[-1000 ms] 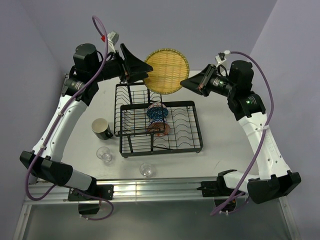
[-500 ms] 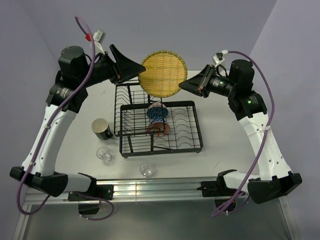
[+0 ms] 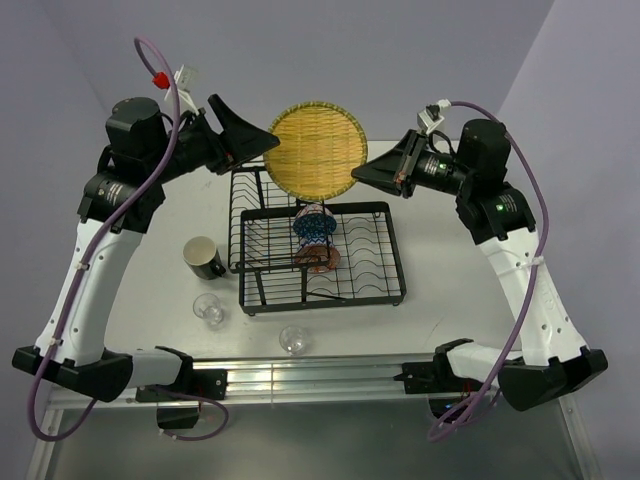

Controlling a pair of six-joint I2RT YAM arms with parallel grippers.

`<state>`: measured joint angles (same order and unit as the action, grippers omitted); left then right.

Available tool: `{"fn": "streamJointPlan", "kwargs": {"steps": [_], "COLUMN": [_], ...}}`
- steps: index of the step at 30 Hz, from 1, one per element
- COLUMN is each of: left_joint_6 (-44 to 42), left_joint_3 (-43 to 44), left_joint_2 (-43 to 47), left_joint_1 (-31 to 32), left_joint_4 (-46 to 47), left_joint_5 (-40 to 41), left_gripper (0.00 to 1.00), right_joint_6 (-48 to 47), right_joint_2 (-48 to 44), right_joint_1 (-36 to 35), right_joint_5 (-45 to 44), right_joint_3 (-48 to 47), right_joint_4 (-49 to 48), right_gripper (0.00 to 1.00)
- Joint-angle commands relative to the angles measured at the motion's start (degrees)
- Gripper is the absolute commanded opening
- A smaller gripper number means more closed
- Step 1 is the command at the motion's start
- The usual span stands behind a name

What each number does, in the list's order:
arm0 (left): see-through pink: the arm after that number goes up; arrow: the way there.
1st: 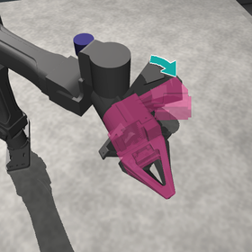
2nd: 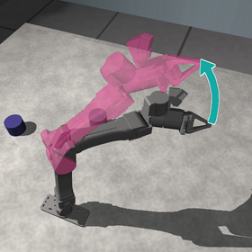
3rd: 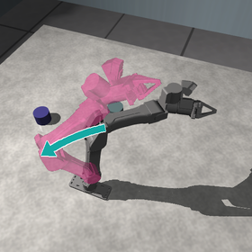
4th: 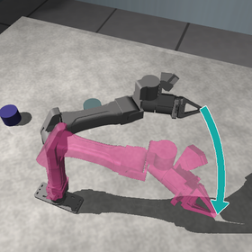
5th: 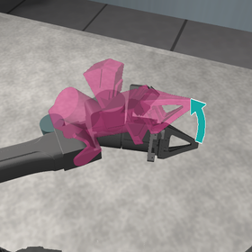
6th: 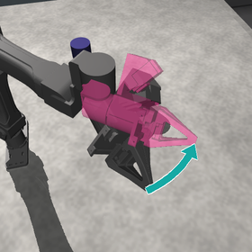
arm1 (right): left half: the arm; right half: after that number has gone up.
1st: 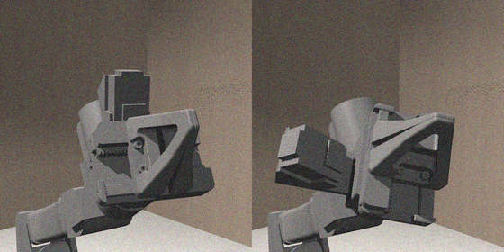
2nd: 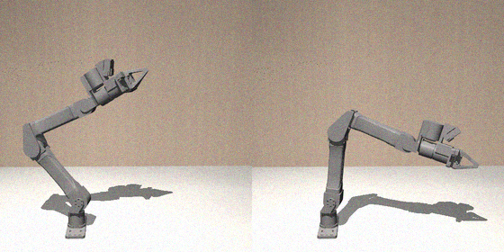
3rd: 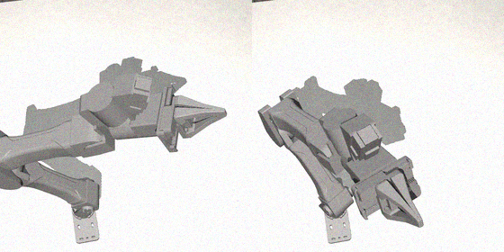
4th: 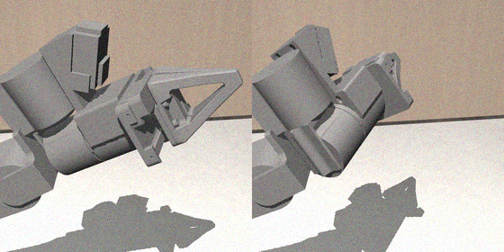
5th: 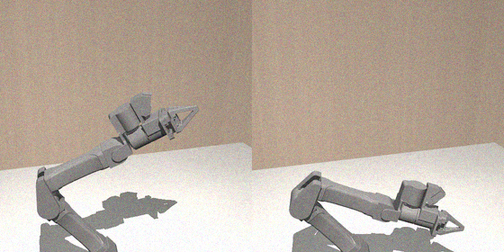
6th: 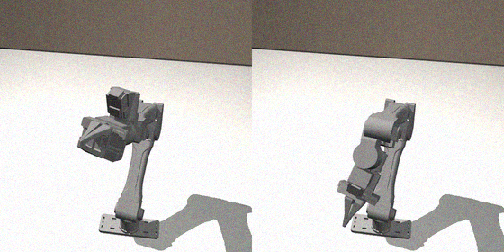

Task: Load the mixed dishes into the dish rack

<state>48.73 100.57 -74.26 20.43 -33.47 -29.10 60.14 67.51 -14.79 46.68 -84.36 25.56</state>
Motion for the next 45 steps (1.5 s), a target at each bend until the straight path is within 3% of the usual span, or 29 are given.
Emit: {"fn": "streamJointPlan", "kwargs": {"steps": [1,5,7,8,9,11,13,14,15,18,22,23,27,31,33,34,35,36,37,38,41,43,45], "left_joint_6": [-1.4,0.0,1.1,1.5,2.2,4.4,6.5,7.2,8.0,8.4,5.3,4.8,4.4,3.8,3.3,2.9,2.3,-0.1,-1.5,-2.8,-7.0,-8.3,-9.1], "left_joint_3": [0.4,-0.4,-1.6,-2.2,-3.6,-6.1,-8.5,-11.1,-12.3,-15.3,-16.3,-16.3,-16.6,-14.9,-13.7,-13.4,-12.3,-11.2,-10.3,-8.8,-7.2,-6.5,-7.1], "left_joint_2": [-0.4,-0.9,-0.7,-0.4,-0.2,0.6,1.6,2.7,3.2,5.0,6.3,6.4,6.8,5.7,5.3,5.0,4.7,4.5,4.5,4.7,7.7,11.7,15.2], "left_joint_1": [-0.3,-0.3,-0.3,-0.6,-0.7,-1.4,-2.0,-2.3,-2.4,-2.9,-3.1,-3.3,-3.9,-5.1,-5.3,-5.6,-5.7,-6.1,-6.6,-6.9,-7.9,-8.1,-8.1], "left_joint_4": [0.1,3.0,6.4,7.9,9.3,13.4,17.7,19.6,21.1,22.7,20.1,19.3,19.6,18.8,18.2,17.2,15.5,12.8,7.2,4.6,-1.4,-4.2,-5.3], "left_joint_5": [0.5,-2.3,-5.1,-6.3,-9.1,-11.7,-14.7,-16.1,-17.4,-20.3,-21.8,-22.0,-23.4,-24.6,-25.7,-26.0,-25.7,-23.0,-20.8,-18.1,-6.0,7.1,15.3], "left_gripper": [0.82,0.82,0.71,0.63,0.35,0.00,0.00,0.00,0.00,0.00,0.00,0.00,0.00,0.00,0.00,0.00,0.01,0.25,0.43,0.97,0.99,0.99,0.99], "right_joint_6": [3.2,5.2,7.2,7.4,6.6,5.4,4.8,4.6,3.5,2.7,5.2,6.0,7.2,2.2,-2.1,-3.1,-4.2,-7.1,-9.0,-12.4,-16.5,-25.1,-33.1], "right_joint_2": [-1.9,-1.1,-0.4,0.1,1.6,3.8,5.4,7.4,8.1,11.1,15.1,16.6,20.9,24.4,25.7,26.0,26.4,26.4,26.5,26.8,28.8,30.7,31.2], "right_joint_1": [-2.2,-4.3,-4.7,-5.0,-5.0,-5.0,-4.9,-4.9,-4.9,-5.0,-5.1,-5.2,-7.1,-11.0,-11.8,-12.1,-12.2,-12.2,-12.1,-12.2,-12.1,-12.3,-12.5], "right_joint_5": [3.4,4.1,5.3,5.7,6.4,7.5,8.7,10.1,10.4,11.9,16.5,17.4,22.7,25.0,24.8,24.5,23.6,22.3,21.1,18.6,16.3,13.6,11.8], "right_joint_3": [-3.7,-3.0,-2.0,-2.0,-2.2,-3.5,-4.7,-5.4,-6.1,-8.5,-10.8,-11.2,-15.8,-21.7,-23.3,-24.0,-24.4,-25.1,-25.5,-26.0,-28.6,-33.8,-34.8], "right_joint_4": [-7.4,-11.5,-13.9,-14.7,-14.6,-14.4,-15.9,-16.8,-17.1,-18.3,-24.9,-27.9,-28.7,-22.4,-17.0,-15.9,-13.5,-12.3,-11.0,-8.9,-5.5,0.0,0.9], "right_gripper": [0.00,0.00,0.00,0.00,0.00,0.00,0.02,0.10,0.26,0.44,0.49,0.48,0.15,0.11,0.00,0.00,0.00,0.00,0.00,0.00,0.00,0.00,0.00]}}
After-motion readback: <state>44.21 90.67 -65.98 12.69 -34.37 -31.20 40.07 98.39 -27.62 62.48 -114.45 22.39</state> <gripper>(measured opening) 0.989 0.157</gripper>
